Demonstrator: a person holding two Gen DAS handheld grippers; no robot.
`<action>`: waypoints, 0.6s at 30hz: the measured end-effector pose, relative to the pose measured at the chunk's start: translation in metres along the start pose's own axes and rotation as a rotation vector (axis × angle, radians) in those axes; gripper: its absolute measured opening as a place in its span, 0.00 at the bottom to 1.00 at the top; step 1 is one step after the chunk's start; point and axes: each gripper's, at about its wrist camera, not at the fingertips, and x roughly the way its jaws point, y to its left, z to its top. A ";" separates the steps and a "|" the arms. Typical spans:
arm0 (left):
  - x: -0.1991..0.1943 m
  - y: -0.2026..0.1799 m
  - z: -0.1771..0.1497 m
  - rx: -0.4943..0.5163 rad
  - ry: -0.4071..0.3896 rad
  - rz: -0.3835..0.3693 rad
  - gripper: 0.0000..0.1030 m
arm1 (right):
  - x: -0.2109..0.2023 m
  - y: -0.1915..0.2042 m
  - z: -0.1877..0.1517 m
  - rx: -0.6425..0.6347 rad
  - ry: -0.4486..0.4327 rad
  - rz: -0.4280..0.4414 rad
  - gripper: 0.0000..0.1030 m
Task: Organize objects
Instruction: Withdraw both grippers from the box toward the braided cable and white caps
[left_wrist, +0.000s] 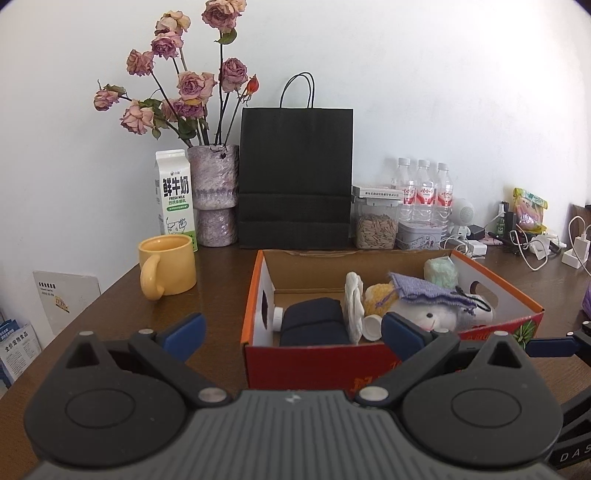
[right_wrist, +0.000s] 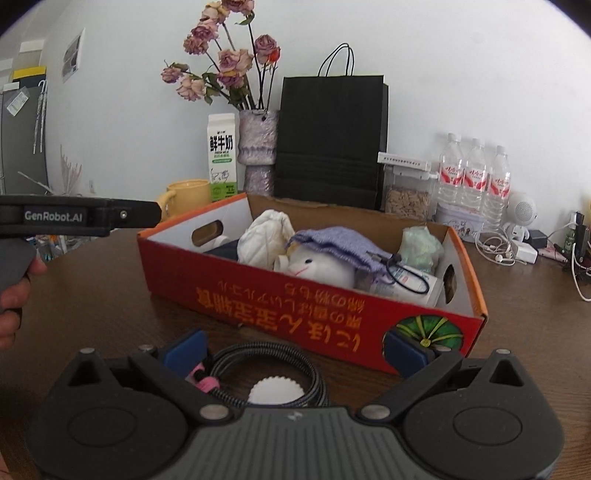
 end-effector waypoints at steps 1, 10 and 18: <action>-0.003 0.002 -0.004 0.001 0.009 0.002 1.00 | 0.001 0.002 -0.002 0.003 0.014 0.010 1.00; -0.021 0.018 -0.027 -0.020 0.065 0.018 1.00 | 0.029 0.001 -0.008 0.071 0.138 0.081 1.00; -0.027 0.027 -0.035 -0.049 0.088 0.025 1.00 | 0.043 -0.003 -0.007 0.110 0.170 0.090 1.00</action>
